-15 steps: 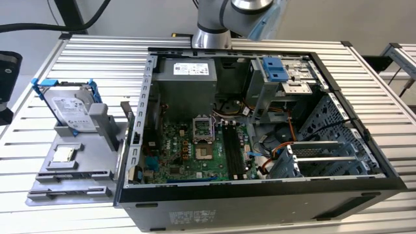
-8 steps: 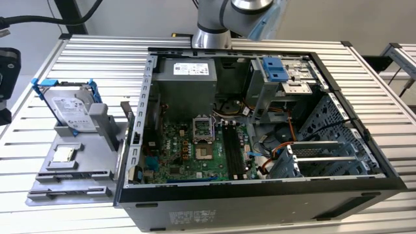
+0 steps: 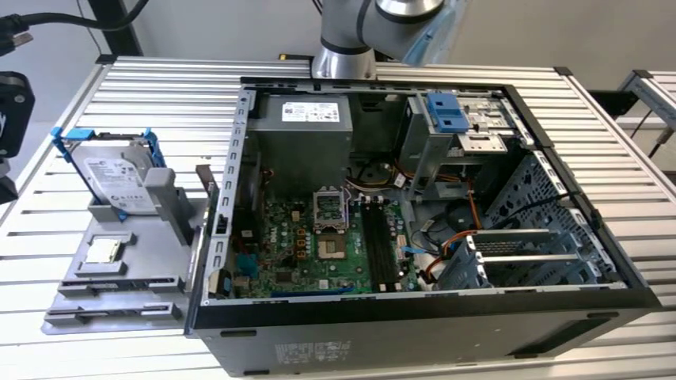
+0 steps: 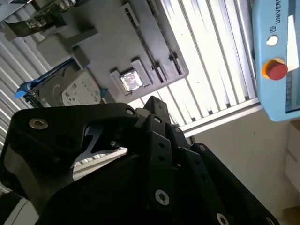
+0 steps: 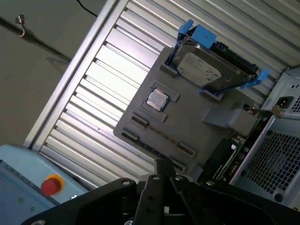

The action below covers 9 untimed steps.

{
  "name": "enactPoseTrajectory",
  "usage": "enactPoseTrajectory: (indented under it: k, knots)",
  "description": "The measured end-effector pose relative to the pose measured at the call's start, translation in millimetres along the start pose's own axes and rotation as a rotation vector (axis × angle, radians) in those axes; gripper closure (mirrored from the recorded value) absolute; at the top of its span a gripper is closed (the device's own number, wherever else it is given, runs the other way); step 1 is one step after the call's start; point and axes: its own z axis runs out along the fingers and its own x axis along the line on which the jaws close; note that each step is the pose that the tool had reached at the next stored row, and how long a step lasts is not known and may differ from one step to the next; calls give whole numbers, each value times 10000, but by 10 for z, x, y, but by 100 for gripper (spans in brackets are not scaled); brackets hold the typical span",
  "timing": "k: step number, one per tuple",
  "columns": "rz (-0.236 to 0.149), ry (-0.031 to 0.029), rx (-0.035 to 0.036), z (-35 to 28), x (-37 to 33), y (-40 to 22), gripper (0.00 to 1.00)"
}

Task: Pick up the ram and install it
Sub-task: 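Pick up the ram and move it above insertion slot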

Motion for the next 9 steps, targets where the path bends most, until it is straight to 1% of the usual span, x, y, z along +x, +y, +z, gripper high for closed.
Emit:
enactPoseTrajectory:
  k: [6,9]
  knots:
    - [-1090,55,-26,-1,0,0,100]
    - [-1708,85,-41,0,0,0,100]
